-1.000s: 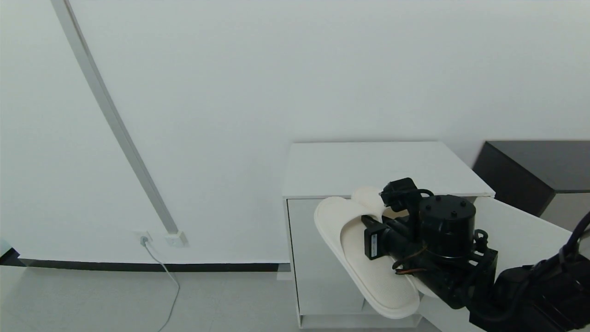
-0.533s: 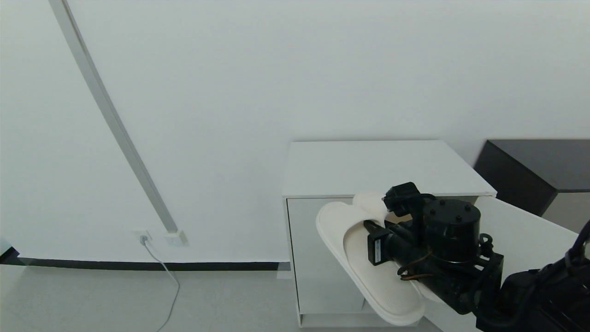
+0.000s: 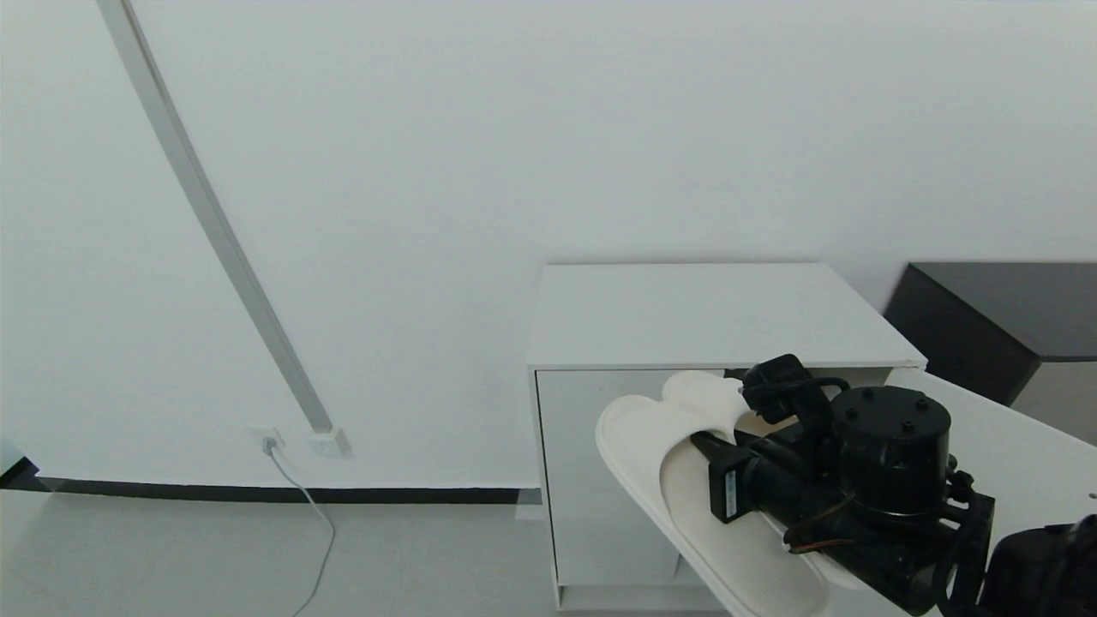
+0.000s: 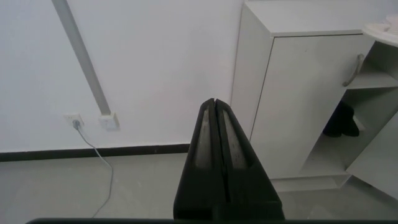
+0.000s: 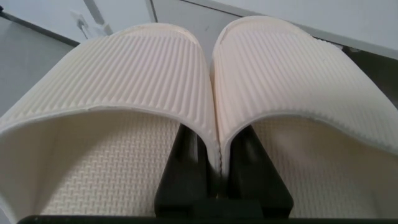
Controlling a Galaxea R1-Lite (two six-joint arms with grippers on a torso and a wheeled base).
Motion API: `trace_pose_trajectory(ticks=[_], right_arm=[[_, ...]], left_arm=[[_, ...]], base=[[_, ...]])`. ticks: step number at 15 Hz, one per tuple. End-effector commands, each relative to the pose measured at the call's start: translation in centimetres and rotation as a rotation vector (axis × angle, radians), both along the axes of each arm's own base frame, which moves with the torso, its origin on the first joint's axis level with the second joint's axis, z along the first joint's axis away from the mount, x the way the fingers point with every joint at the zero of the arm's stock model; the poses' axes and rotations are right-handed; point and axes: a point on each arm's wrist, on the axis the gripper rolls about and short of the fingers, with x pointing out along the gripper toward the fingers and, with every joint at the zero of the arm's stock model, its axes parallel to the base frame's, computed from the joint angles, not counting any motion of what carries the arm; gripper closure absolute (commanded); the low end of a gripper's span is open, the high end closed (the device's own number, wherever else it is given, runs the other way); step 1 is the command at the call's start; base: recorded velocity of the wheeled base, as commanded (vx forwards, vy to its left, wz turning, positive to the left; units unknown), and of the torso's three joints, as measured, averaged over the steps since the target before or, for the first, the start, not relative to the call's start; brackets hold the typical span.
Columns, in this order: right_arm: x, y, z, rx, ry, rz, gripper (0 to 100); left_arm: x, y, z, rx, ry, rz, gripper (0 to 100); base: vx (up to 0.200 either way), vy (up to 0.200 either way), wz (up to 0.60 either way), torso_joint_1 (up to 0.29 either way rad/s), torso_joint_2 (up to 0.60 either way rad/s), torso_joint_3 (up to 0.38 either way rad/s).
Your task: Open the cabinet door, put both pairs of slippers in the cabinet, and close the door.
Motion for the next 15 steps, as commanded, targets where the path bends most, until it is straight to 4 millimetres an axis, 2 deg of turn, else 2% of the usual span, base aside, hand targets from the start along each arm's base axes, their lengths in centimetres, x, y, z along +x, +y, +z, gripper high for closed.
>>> trace_pose_trajectory(ticks=[1, 13, 15], right_arm=[[-0.03, -0.03, 0.02, 0.000, 0.000, -0.001, 100], [0.00, 0.06, -0.27, -0.028, -0.004, 0.007, 100], [0.04, 0.10, -0.20, -0.026, -0.007, 0.006, 100]], left_arm=[[0.01, 0.00, 0.00, 0.000, 0.002, 0.000, 100], [0.01, 0.00, 0.00, 0.000, 0.002, 0.000, 100], [0.01, 0.00, 0.00, -0.006, 0.002, 0.000, 100]], base=[[0.000, -0.200, 0.00, 0.002, 0.00, 0.007], [0.000, -0.200, 0.00, 0.001, 0.00, 0.002], [0.000, 0.000, 0.00, 0.000, 0.00, 0.000]])
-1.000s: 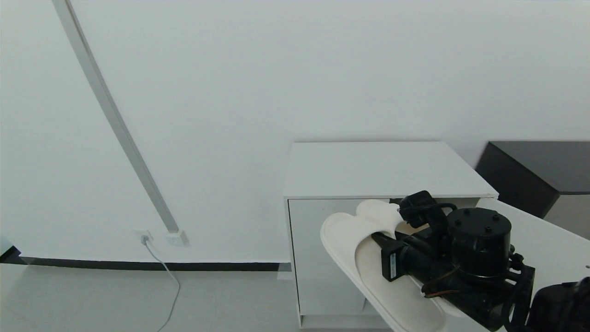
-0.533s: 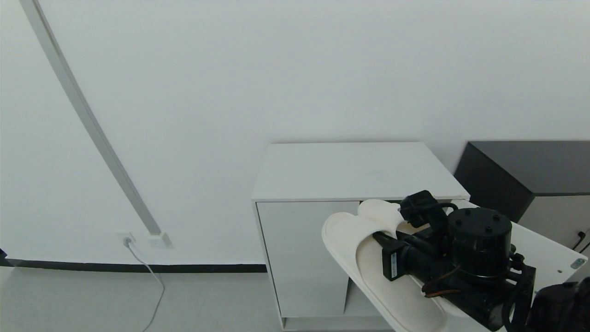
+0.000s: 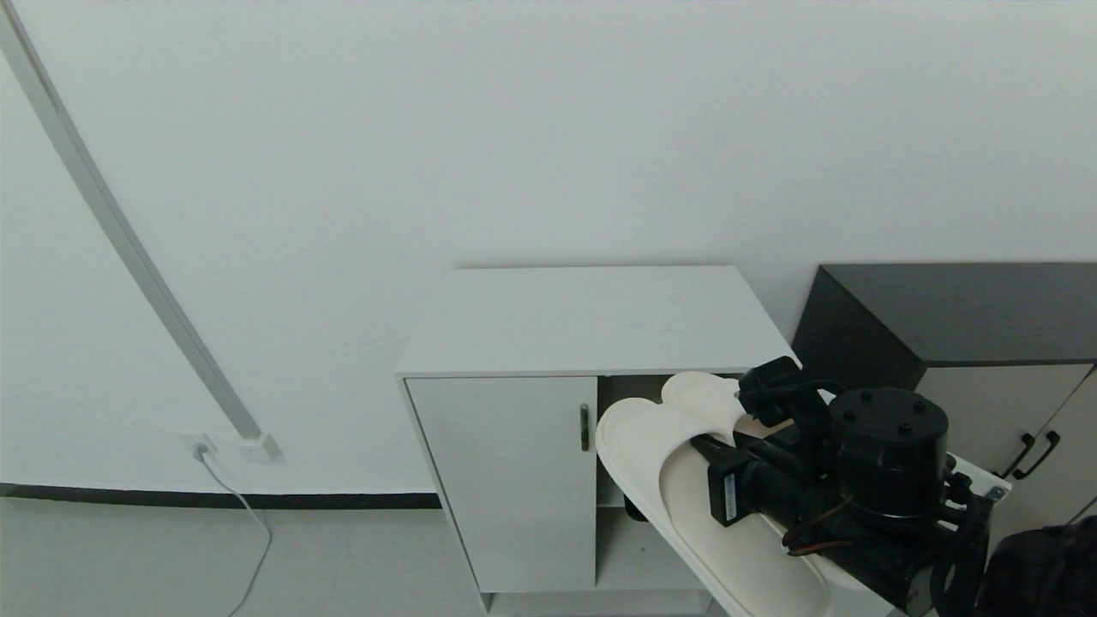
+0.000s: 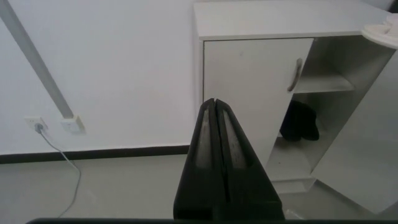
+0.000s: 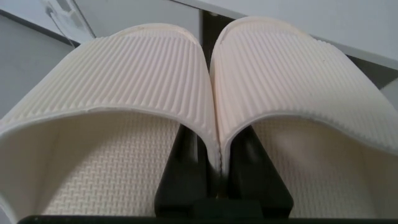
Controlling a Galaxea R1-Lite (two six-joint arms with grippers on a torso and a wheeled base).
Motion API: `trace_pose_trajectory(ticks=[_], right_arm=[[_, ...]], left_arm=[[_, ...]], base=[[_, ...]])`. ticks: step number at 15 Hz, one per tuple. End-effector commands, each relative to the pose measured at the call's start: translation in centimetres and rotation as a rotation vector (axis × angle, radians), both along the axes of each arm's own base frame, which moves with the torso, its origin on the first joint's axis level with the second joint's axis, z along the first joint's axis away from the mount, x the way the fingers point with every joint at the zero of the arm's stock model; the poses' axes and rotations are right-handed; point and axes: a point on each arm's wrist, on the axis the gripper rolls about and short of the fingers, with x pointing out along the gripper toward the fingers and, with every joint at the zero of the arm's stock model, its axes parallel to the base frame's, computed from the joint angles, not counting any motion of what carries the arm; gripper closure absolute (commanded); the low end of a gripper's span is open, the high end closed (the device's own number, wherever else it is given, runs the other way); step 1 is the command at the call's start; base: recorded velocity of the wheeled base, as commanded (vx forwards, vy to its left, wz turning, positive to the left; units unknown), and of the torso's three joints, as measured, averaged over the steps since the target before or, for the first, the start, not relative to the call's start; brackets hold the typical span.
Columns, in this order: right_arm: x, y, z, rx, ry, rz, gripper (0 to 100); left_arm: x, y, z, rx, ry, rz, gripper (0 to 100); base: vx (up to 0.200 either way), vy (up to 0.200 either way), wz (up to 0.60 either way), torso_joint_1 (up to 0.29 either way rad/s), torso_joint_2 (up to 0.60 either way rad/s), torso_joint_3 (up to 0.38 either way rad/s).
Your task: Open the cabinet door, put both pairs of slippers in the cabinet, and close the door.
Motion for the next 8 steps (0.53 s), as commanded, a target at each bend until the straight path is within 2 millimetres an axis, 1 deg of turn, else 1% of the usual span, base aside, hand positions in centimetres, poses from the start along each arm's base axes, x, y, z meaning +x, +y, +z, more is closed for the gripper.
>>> trace_pose_trajectory(ticks=[1, 8], right_arm=[[0.06, 0.07, -0.11, -0.002, 0.002, 0.000, 100], [0.15, 0.15, -0.02, 0.001, -0.002, -0.001, 100]], left_arm=[[0.01, 0.00, 0.00, -0.001, 0.002, 0.001, 100], [0.01, 0.00, 0.00, -0.001, 0.002, 0.000, 100]], base=[[0.000, 0.000, 0.00, 0.000, 0.00, 0.000], [0.000, 0.000, 0.00, 0.000, 0.00, 0.000]])
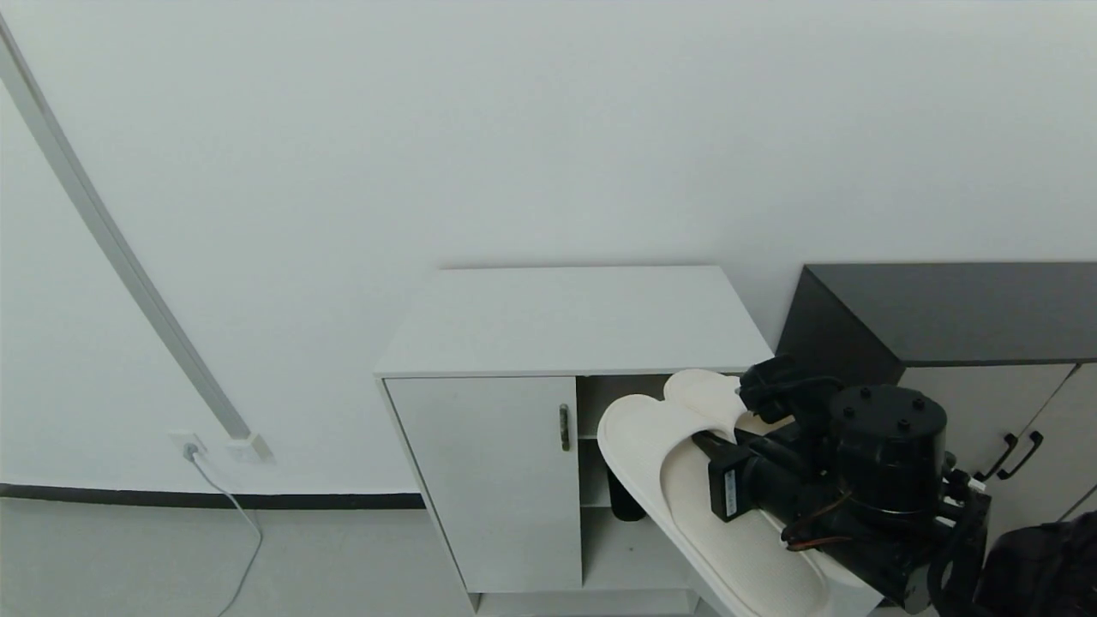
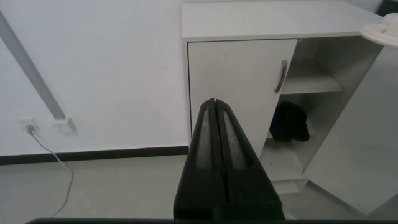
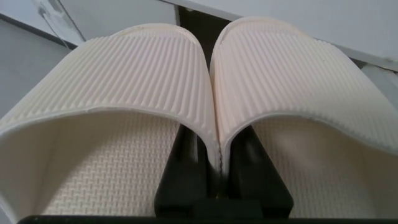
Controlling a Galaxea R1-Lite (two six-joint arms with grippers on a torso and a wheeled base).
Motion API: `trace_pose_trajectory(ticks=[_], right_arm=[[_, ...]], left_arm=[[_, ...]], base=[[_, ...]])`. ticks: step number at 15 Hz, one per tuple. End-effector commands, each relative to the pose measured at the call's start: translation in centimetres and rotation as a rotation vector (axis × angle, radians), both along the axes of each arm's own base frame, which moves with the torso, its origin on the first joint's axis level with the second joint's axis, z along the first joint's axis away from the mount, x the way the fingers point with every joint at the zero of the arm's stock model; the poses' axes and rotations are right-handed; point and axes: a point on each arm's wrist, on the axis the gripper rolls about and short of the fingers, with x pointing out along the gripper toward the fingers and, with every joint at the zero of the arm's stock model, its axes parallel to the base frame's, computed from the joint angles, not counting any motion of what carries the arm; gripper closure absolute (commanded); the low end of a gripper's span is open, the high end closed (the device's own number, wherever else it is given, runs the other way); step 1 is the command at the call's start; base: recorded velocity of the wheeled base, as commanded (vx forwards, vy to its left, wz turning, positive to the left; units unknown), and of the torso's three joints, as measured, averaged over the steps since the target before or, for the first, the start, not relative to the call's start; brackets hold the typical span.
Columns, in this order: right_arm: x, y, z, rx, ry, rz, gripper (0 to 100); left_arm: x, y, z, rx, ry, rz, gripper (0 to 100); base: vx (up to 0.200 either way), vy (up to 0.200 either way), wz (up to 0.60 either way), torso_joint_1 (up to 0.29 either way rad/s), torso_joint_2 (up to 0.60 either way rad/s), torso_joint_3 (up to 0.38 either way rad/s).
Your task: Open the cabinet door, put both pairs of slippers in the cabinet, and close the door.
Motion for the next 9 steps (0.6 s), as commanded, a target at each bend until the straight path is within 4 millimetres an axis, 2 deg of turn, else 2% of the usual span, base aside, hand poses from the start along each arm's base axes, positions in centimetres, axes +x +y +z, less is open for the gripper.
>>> trace_pose_trajectory(ticks=[1, 9], right_arm=[[0.02, 0.08, -0.07, -0.001, 0.001, 0.001, 100], [0.11, 0.10, -0.45, -0.019, 0.007, 0.002, 100]], left_arm=[[0.01, 0.00, 0.00, 0.000, 0.001, 0.000, 100], [0.01, 0.00, 0.00, 0.000, 0.001, 0.001, 100]], base=[[0.000, 0.000, 0.00, 0.000, 0.00, 0.000], [0.000, 0.000, 0.00, 0.000, 0.00, 0.000]])
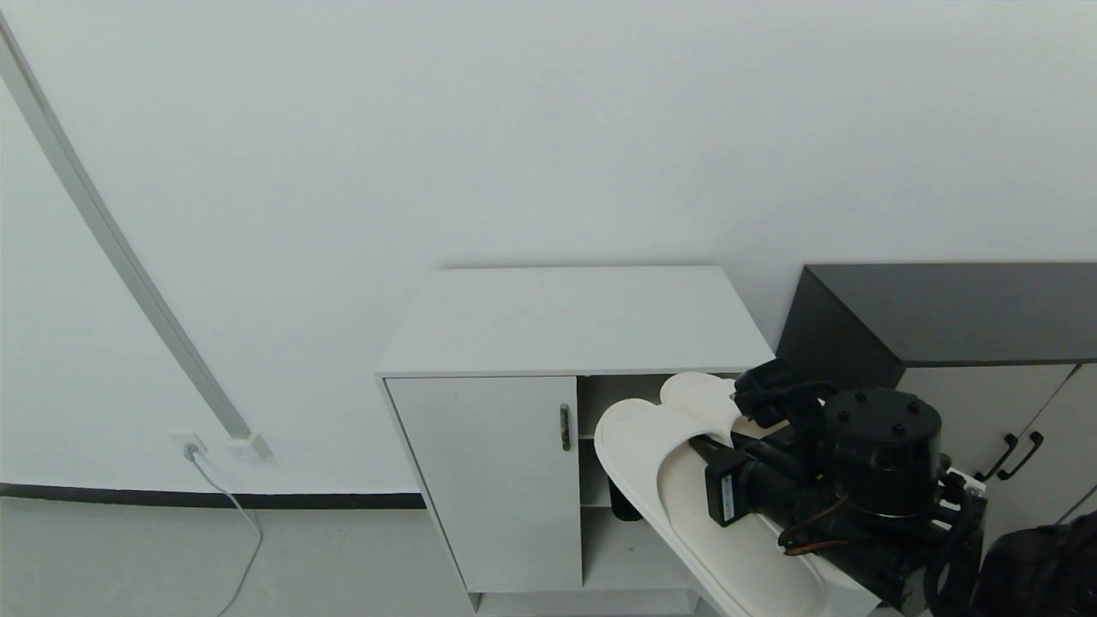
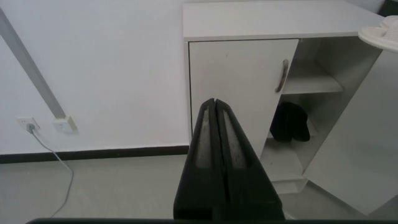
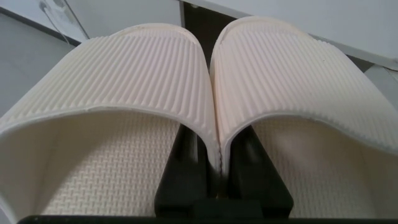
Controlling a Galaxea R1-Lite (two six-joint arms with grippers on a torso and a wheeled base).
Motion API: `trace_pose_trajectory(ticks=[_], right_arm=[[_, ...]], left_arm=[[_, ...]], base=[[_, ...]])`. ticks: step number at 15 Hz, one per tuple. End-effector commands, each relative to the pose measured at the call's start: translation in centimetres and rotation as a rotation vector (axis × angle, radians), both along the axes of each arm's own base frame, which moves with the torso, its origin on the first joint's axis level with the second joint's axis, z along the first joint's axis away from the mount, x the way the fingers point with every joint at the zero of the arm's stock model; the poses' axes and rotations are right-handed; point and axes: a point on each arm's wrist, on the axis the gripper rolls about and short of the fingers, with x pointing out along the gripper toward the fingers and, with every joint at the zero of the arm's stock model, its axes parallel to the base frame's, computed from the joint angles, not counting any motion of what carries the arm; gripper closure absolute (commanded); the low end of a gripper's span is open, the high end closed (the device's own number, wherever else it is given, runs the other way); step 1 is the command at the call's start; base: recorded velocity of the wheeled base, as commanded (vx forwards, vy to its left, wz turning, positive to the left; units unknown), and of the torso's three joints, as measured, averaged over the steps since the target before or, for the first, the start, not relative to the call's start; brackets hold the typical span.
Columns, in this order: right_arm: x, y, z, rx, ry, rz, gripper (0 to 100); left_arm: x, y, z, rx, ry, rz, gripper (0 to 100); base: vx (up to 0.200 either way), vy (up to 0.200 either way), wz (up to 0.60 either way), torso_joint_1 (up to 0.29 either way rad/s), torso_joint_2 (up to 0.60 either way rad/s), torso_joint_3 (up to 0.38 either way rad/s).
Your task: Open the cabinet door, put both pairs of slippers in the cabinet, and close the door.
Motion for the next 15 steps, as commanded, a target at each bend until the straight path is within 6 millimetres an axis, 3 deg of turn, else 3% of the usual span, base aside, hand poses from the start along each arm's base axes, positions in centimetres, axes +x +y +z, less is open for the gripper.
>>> trace_pose_trajectory(ticks=[1, 6, 15], right_arm=[[0.06, 0.07, -0.22, -0.004, 0.005, 0.000, 100], [0.08, 0.03, -0.31, -0.007, 0.008, -0.002, 100], [0.25, -0.12, -0.21, 0.002, 0.001, -0.010, 100]], left_arm=[[0.01, 0.00, 0.00, 0.000, 0.001, -0.001, 100], [0.01, 0.00, 0.00, 0.000, 0.001, -0.001, 100], [0.01, 0.00, 0.00, 0.002, 0.001, 0.001, 100]], base=[[0.000, 0.000, 0.00, 0.000, 0.00, 0.000], [0.000, 0.000, 0.00, -0.009, 0.01, 0.012], [0.000, 0.000, 0.00, -0.158, 0.38, 0.202]])
